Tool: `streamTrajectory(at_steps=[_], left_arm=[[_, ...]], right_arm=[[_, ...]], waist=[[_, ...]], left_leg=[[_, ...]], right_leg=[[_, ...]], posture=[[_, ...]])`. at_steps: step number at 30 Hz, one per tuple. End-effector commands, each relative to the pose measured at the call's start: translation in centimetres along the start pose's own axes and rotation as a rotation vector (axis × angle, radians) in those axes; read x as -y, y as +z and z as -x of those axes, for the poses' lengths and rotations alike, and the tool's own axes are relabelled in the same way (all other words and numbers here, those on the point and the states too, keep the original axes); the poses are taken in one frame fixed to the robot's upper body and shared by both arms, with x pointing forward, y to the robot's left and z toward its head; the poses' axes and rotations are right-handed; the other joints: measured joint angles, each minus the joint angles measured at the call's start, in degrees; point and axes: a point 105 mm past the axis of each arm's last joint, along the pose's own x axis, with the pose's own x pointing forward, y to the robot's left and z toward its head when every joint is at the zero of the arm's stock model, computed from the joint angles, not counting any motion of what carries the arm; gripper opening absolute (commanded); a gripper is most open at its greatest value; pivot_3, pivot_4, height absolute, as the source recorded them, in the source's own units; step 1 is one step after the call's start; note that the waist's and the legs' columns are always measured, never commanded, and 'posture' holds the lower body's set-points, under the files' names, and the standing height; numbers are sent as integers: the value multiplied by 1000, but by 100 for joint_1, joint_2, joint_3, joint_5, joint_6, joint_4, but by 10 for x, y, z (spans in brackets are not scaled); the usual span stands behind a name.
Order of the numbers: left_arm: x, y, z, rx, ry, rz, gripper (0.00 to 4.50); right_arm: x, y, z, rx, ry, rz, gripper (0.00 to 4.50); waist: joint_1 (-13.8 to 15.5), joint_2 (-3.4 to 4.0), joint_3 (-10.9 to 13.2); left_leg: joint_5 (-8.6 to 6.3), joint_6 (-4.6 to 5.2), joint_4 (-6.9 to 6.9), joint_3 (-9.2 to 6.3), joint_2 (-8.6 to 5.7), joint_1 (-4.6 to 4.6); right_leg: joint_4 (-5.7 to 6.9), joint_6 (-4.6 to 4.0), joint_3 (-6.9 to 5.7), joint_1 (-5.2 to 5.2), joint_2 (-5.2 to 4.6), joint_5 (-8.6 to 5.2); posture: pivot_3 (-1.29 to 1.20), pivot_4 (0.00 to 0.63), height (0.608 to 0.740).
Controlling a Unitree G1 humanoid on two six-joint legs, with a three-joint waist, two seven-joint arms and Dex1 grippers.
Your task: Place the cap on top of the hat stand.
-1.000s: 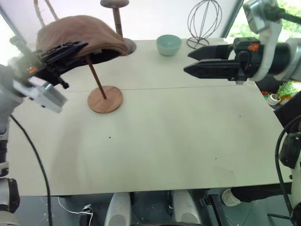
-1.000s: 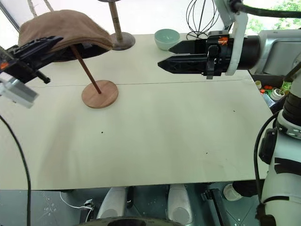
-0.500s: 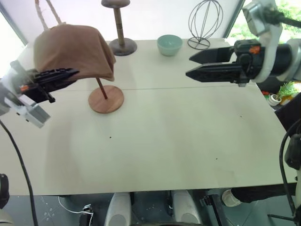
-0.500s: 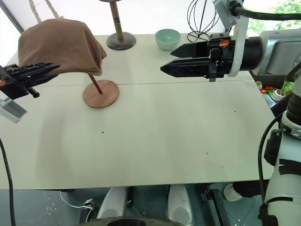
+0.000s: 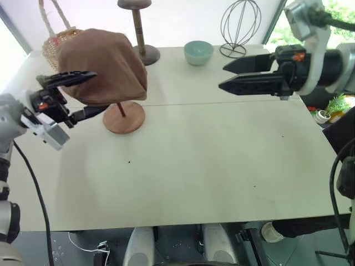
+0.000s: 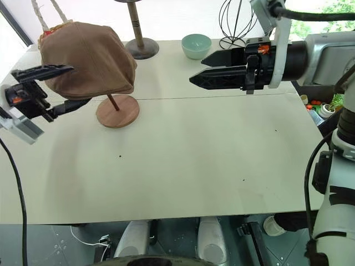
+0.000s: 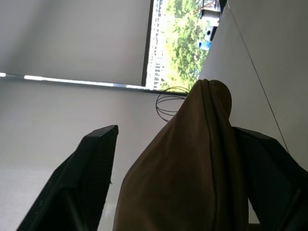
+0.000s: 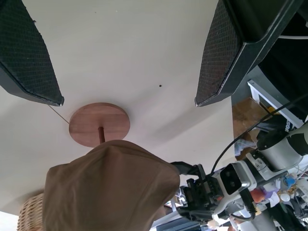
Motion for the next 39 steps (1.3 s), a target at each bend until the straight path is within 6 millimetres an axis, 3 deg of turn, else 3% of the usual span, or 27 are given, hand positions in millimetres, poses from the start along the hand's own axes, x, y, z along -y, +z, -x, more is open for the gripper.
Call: streamTrajectory(at_steps=[1,9,14,22,32,39], left_arm=[[-21,4,9,-74,38,-55,4468],[-20,34,-7,-331,17,-78,4468],[-4,45,-15,-489,-69,-64,4468],[12,27,-16,-738,-118,-29,4468],[16,29,-48,-741,-16,-25,4468],[16,27,-54,-739,-6,-36,4468]], right_arm=[[-7,15,5,36,1,70,4500],[-2,11,2,58,8,56,4500],[-6,10,3,52,27,64,4500],[-16,12,5,38,58,111,4500],[-28,18,8,44,75,150,4500],[-24,17,8,46,33,154,4500]], waist=[[3,0,0],[27,2,-2],[18,2,-4],[18,4,-5],[28,1,-7],[23,1,-7]], left_leg=[[0,0,0,0,0,-1],[0,-1,-2,2,2,0],[0,-1,1,3,1,3],[0,-1,0,2,2,5],[0,0,6,-2,1,5],[0,0,6,-4,1,5]], right_leg=[[0,0,0,-1,0,0],[1,-20,1,-1,-1,-10],[1,-20,1,4,0,-11],[1,-20,2,3,4,-11],[-2,-20,0,10,4,-11],[-1,-20,0,10,4,-11]], posture=[[0,150,728],[0,150,728],[0,150,728],[0,150,728],[0,150,728],[0,150,728]])
